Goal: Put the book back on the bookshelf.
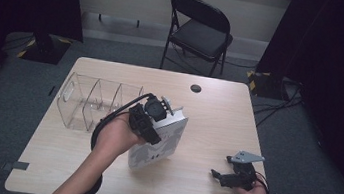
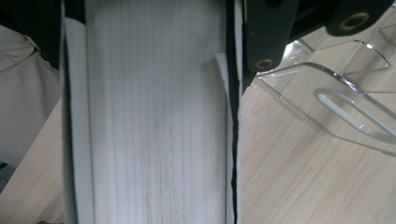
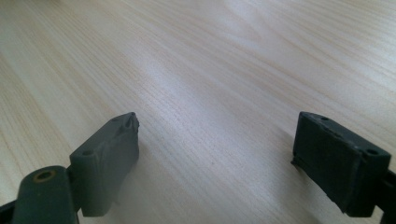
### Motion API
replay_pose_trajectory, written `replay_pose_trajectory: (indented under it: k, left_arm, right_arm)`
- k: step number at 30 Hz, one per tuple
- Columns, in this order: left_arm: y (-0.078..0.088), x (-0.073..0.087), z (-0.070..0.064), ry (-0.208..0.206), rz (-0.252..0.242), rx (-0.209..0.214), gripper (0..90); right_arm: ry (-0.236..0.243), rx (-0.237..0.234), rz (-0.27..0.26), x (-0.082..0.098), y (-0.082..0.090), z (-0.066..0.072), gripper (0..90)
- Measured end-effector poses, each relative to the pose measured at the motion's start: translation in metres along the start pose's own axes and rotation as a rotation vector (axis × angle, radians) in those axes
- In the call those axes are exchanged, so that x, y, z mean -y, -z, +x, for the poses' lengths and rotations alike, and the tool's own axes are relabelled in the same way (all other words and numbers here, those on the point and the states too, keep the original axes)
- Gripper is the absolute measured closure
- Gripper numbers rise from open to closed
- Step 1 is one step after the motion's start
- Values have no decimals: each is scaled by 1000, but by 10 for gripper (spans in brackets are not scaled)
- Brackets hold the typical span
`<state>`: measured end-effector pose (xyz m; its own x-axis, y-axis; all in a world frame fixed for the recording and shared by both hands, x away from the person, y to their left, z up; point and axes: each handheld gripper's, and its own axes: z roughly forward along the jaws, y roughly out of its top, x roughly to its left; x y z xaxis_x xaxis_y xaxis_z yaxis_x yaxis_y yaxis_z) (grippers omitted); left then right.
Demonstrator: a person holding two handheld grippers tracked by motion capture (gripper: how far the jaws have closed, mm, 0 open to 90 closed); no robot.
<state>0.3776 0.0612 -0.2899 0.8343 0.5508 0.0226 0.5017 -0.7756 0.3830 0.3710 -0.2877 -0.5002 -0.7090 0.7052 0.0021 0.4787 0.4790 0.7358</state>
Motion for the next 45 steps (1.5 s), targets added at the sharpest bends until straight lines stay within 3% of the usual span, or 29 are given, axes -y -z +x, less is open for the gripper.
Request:
replay_pose_trajectory:
  k: [5, 12, 31, 40, 45]
  left_arm:
    - [2, 4, 1, -3, 18, -9, 531]
    - [7, 16, 6, 32, 18, -11, 530]
    - [15, 41, 15, 62, 41, -32, 530]
    - [21, 53, 21, 90, 51, -48, 530]
    - [23, 60, 24, 127, 33, -52, 531]
  right_arm:
    - [0, 0, 0, 0, 0, 0, 136]
    - [2, 0, 1, 0, 0, 0, 136]
    - [3, 1, 2, 0, 0, 0, 135]
    - [2, 1, 2, 0, 0, 0, 135]
    - [2, 0, 1, 0, 0, 0, 135]
